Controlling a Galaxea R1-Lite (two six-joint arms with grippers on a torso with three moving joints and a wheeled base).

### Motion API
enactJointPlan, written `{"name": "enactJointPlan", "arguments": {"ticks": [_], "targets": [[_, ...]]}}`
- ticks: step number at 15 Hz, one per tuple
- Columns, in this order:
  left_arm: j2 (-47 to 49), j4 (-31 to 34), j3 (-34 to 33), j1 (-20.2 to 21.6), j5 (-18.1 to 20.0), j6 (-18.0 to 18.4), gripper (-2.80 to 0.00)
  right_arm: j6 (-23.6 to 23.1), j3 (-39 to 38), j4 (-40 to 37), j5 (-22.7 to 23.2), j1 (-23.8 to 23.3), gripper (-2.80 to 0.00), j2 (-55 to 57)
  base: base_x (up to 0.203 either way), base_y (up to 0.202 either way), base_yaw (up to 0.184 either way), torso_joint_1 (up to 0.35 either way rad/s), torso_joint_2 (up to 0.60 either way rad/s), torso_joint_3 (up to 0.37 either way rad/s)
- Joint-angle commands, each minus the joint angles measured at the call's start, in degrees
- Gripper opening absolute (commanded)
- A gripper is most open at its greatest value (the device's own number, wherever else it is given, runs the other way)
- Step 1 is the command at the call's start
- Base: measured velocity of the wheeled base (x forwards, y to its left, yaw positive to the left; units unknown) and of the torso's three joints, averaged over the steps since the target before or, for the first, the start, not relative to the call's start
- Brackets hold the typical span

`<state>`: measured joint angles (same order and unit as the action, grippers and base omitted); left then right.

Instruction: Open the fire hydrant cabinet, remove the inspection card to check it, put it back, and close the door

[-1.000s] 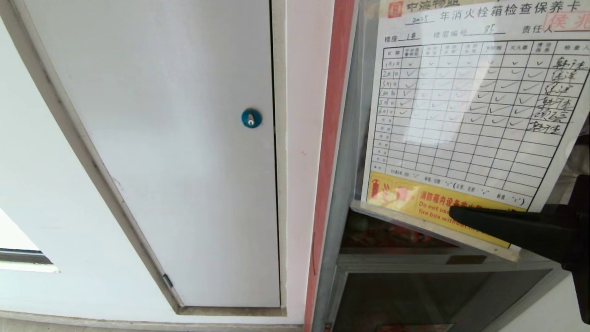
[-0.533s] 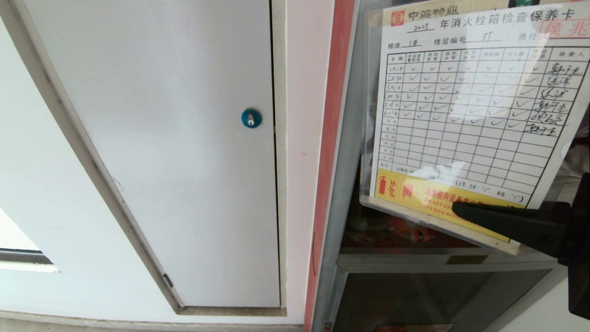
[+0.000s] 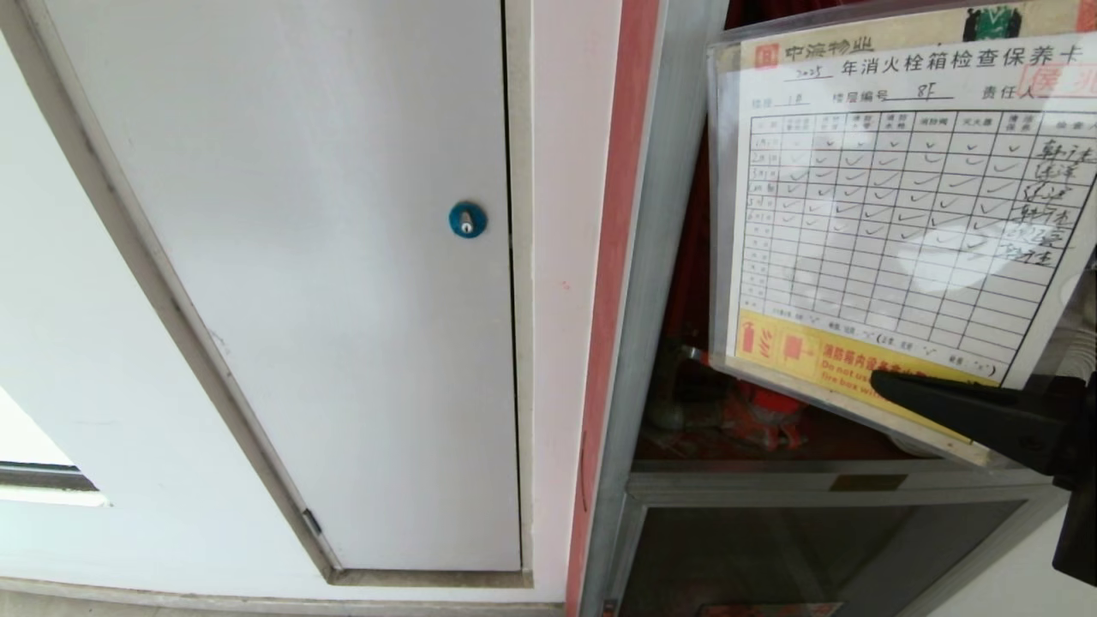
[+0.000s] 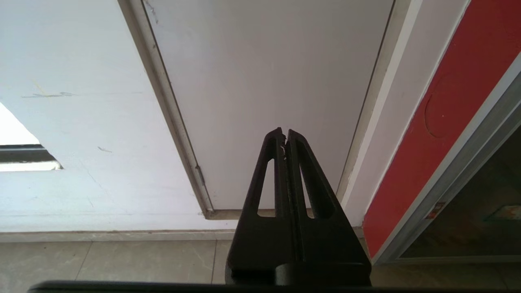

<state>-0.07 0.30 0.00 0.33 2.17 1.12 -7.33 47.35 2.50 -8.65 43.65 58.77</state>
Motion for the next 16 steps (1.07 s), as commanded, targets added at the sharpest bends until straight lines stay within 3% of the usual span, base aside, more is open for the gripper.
{"name": "enactJointPlan", "arguments": {"ticks": [1, 3, 8, 11, 13, 16], "targets": [[0.07, -0.04, 0.0, 0.02, 0.03, 0.02, -2.8, -0.3, -0.55, -0.01, -0.48, 0.03, -2.8, -1.22, 0.0, 0.0, 0.0, 0.0, 0.0, 0.0], [0.07, 0.03, 0.0, 0.02, 0.03, 0.02, -2.8, -1.67, -1.54, -0.04, -2.76, -0.06, -2.8, -1.48, 0.0, 0.0, 0.0, 0.0, 0.0, 0.0], [0.07, -0.04, 0.0, 0.02, 0.03, 0.02, -2.8, -9.96, -1.96, 0.07, -14.1, -0.06, -2.8, -1.94, 0.0, 0.0, 0.0, 0.0, 0.0, 0.0], [0.07, 0.04, 0.0, 0.02, 0.03, 0.02, -2.8, -18.37, -4.46, 0.36, -18.3, -0.23, -2.8, -3.78, 0.0, 0.0, 0.0, 0.0, 0.0, 0.0], [0.07, -0.04, 0.0, 0.02, 0.03, 0.02, -2.8, -21.4, -3.98, 0.4, -24.65, -0.32, -2.8, -3.5, 0.0, 0.0, 0.0, 0.0, 0.0, 0.0], [0.07, -0.04, 0.0, 0.02, 0.03, 0.02, -2.8, -31.01, -2.59, 0.45, -30.33, -1.27, -2.8, -3.39, 0.0, 0.0, 0.0, 0.0, 0.0, 0.0]]}}
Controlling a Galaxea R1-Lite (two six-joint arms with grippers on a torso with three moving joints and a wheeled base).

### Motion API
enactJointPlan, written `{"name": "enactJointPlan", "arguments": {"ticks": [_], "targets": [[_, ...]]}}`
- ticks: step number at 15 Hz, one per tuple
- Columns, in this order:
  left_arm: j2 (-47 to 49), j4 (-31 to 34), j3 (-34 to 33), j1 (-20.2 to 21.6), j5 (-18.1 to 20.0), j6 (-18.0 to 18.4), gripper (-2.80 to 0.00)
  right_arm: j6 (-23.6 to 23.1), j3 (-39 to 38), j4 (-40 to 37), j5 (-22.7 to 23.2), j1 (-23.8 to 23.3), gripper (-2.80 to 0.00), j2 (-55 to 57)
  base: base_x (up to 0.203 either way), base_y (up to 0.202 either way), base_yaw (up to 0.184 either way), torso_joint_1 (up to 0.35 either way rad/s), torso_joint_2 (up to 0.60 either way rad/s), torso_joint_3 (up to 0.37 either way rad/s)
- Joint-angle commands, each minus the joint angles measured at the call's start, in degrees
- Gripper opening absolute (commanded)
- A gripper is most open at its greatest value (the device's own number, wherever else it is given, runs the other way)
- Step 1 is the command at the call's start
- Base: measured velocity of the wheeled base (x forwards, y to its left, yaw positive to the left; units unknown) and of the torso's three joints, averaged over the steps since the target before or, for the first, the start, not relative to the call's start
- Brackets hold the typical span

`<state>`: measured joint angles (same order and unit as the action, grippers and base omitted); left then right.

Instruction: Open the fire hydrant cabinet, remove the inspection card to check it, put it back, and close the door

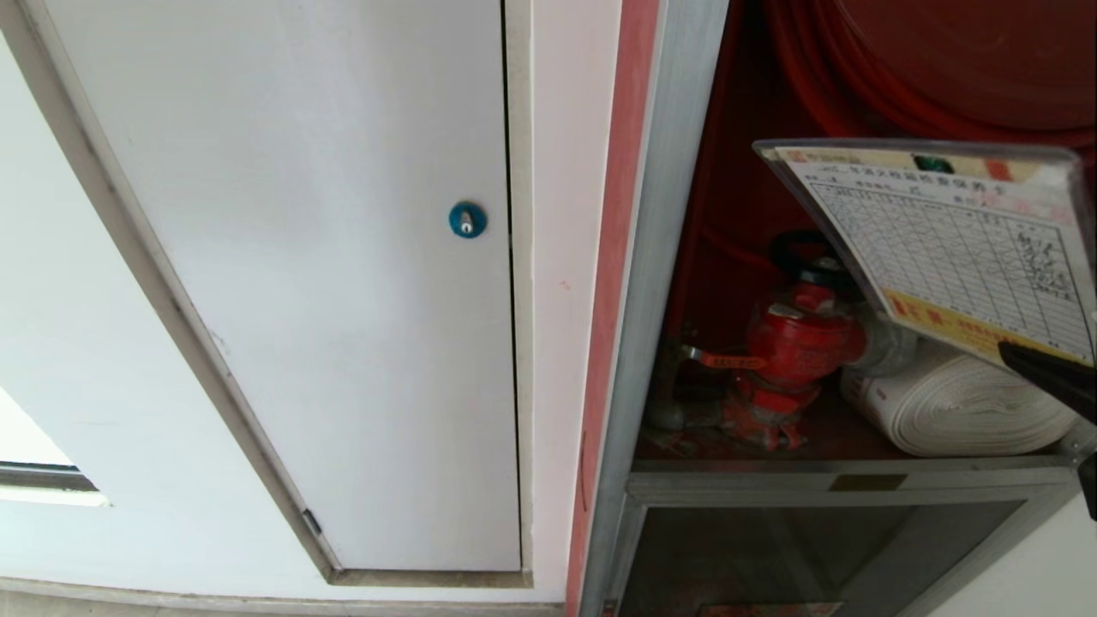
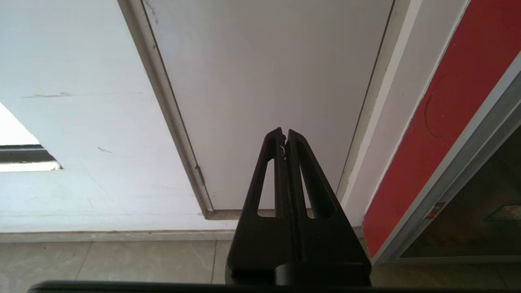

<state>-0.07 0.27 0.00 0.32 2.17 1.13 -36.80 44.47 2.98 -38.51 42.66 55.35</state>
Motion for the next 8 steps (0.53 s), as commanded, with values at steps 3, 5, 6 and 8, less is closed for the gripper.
{"name": "enactJointPlan", "arguments": {"ticks": [3, 5, 6, 8], "targets": [[0.07, 0.08, 0.0, 0.03, 0.03, 0.01, -2.8, -8.45, 1.35, 0.07, -7.62, -0.91, -2.8, -0.04, 0.0, 0.0, 0.0, 0.0, 0.0, 0.0], [0.07, 0.02, 0.0, 0.03, 0.03, 0.01, -2.8, -11.38, 2.37, -0.12, -10.18, -0.96, -2.8, -0.06, 0.0, 0.0, 0.0, 0.0, 0.0, 0.0], [0.07, 0.08, 0.0, 0.03, 0.03, 0.01, -2.8, -14.11, 2.74, -0.16, -12.4, -1.04, -2.8, 0.01, 0.0, 0.0, 0.0, 0.0, 0.0, 0.0], [0.07, 0.07, 0.0, 0.03, 0.03, 0.01, -2.8, -17.2, 2.74, -0.25, -13.53, -1.46, -2.8, 0.28, 0.0, 0.0, 0.0, 0.0, 0.0, 0.0]]}}
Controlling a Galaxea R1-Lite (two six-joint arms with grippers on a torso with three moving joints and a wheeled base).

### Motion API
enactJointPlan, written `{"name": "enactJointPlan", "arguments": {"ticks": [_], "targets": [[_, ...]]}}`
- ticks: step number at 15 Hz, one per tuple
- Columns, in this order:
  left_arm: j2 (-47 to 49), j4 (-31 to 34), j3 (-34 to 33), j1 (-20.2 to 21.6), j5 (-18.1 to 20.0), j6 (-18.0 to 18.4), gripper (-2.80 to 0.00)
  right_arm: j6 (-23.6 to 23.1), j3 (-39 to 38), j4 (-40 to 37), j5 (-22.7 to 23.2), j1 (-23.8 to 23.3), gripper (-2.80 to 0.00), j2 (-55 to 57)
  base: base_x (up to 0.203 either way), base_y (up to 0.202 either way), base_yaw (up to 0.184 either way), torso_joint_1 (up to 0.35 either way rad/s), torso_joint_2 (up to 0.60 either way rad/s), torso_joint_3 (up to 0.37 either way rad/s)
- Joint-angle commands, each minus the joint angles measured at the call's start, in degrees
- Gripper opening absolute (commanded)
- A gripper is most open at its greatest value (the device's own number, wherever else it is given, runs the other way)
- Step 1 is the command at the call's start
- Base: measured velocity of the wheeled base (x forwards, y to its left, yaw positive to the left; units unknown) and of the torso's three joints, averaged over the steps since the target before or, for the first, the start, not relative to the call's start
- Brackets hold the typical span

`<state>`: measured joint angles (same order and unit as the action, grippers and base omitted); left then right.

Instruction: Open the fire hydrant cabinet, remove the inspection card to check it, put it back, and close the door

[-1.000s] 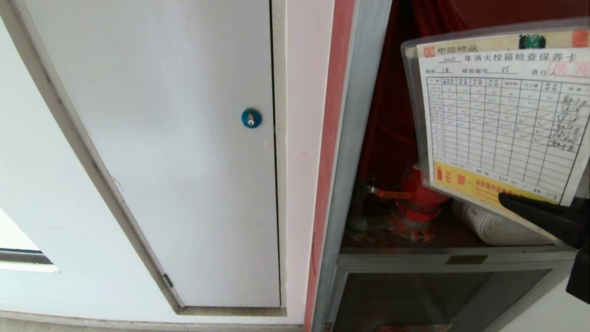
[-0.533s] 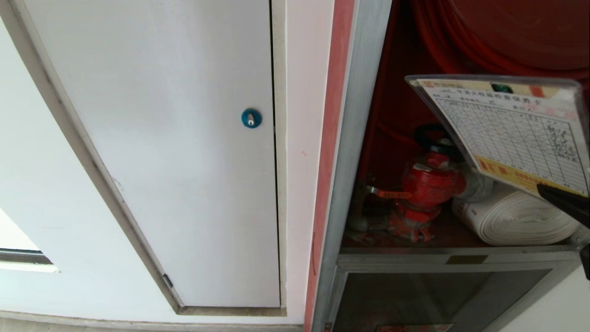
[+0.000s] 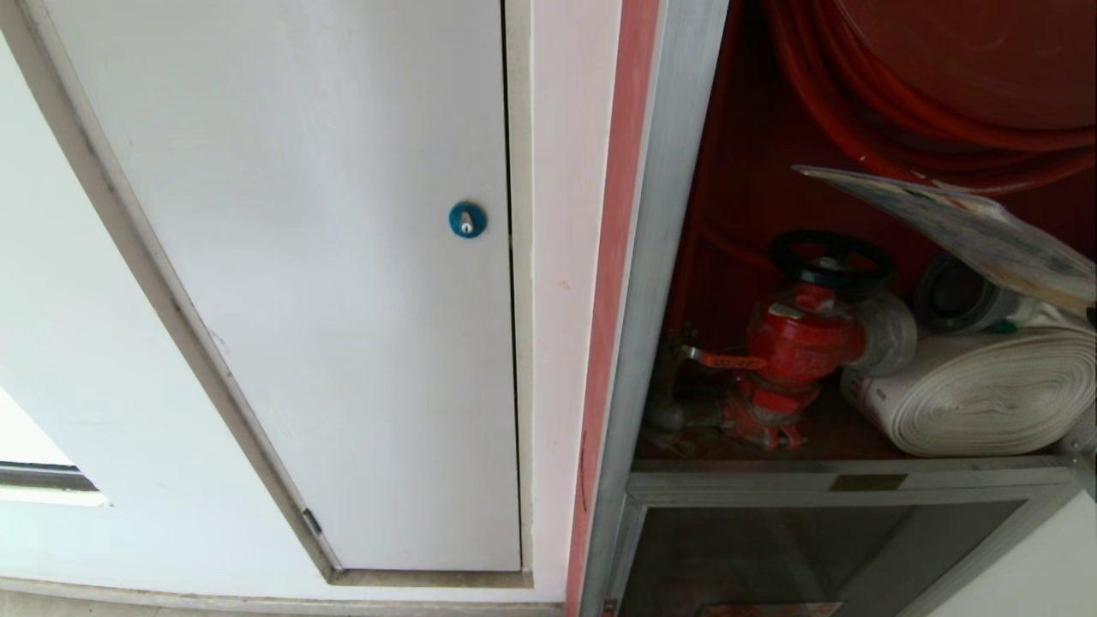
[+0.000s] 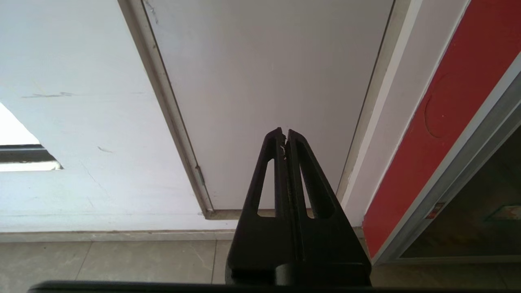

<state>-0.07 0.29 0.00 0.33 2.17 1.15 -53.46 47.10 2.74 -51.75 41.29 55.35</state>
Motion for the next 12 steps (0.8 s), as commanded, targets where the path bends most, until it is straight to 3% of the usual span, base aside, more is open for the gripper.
{"name": "enactJointPlan", "arguments": {"ticks": [1, 9, 12], "targets": [[0.07, -0.03, 0.0, 0.02, 0.03, 0.0, -2.8, -1.8, 0.01, -0.02, -0.56, -0.58, -2.8, 0.37, 0.0, 0.0, 0.0, 0.0, 0.0, 0.0], [0.07, 0.06, 0.0, 0.02, 0.03, 0.0, -2.8, -14.25, 0.73, 0.23, -0.57, -5.15, -2.8, 2.01, 0.0, 0.0, 0.0, 0.0, 0.0, 0.0], [0.07, 0.02, 0.0, 0.02, 0.03, 0.0, -2.8, -17.58, 1.05, 0.45, -0.53, -9.11, -2.8, 3.71, 0.0, 0.0, 0.0, 0.0, 0.0, 0.0]]}}
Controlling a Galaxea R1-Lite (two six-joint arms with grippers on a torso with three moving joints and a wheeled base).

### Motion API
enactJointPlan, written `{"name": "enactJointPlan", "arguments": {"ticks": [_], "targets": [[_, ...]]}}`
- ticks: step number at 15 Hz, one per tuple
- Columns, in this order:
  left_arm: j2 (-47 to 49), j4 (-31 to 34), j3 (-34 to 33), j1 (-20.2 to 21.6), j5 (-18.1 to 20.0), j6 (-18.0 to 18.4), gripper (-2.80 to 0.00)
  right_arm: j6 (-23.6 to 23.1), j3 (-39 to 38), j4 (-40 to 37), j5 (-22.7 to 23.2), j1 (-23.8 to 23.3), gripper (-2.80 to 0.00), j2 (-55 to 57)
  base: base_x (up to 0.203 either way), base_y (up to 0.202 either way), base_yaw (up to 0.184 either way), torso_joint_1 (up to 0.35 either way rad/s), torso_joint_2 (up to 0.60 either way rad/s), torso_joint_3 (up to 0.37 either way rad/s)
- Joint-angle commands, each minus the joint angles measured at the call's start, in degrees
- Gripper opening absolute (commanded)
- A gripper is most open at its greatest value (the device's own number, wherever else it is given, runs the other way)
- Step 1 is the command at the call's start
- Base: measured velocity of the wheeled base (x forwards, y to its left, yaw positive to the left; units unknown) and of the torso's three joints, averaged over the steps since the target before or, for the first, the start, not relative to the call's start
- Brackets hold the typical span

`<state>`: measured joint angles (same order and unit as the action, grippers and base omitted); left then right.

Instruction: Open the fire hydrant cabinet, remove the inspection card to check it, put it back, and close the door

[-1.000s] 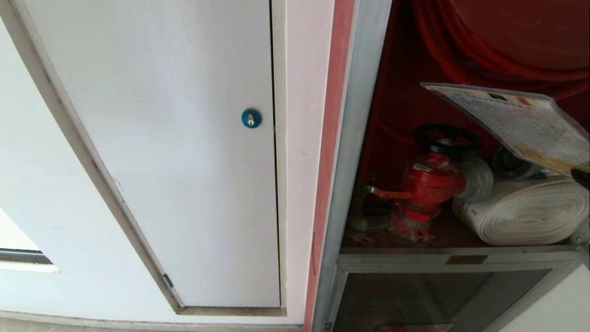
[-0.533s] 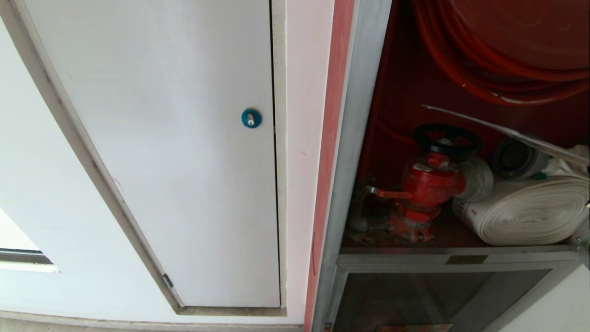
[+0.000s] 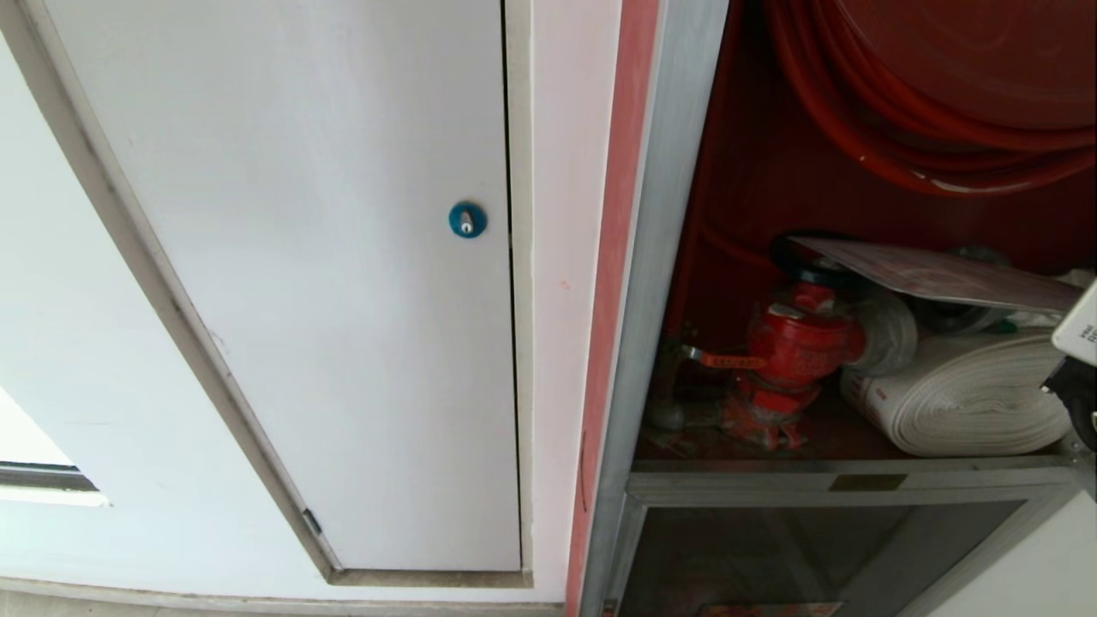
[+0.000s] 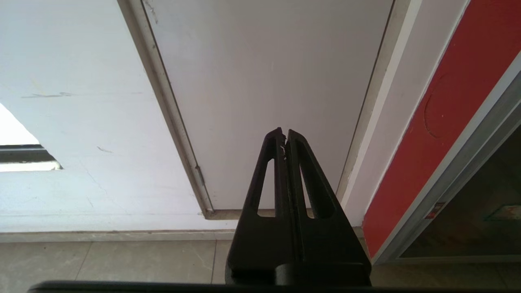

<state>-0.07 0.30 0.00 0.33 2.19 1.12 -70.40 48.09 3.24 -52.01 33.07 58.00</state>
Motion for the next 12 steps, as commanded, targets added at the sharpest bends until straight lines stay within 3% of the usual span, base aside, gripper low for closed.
{"name": "enactJointPlan", "arguments": {"ticks": [1, 7, 9, 12], "targets": [[0.07, 0.05, 0.0, 0.02, 0.0, 0.02, -2.8, -1.03, 0.1, 0.29, -0.22, -2.29, -2.8, 2.28, 0.0, 0.0, 0.0, 0.0, 0.0, 0.0], [0.07, -0.04, 0.0, 0.02, 0.0, 0.02, -2.8, -5.15, 1.47, 7.86, 2.04, -9.41, -2.8, 10.26, 0.0, 0.0, 0.0, 0.0, 0.0, 0.0], [0.07, 0.03, 0.0, 0.02, 0.0, 0.02, -2.8, -6.75, 2.19, 8.94, 7.34, -12.18, -2.8, 11.7, 0.0, 0.0, 0.0, 0.0, 0.0, 0.0], [0.07, -0.03, 0.0, 0.02, 0.0, 0.02, -2.8, -11.27, 2.51, 13.92, 17.47, -21.04, -2.8, 14.38, 0.0, 0.0, 0.0, 0.0, 0.0, 0.0]]}}
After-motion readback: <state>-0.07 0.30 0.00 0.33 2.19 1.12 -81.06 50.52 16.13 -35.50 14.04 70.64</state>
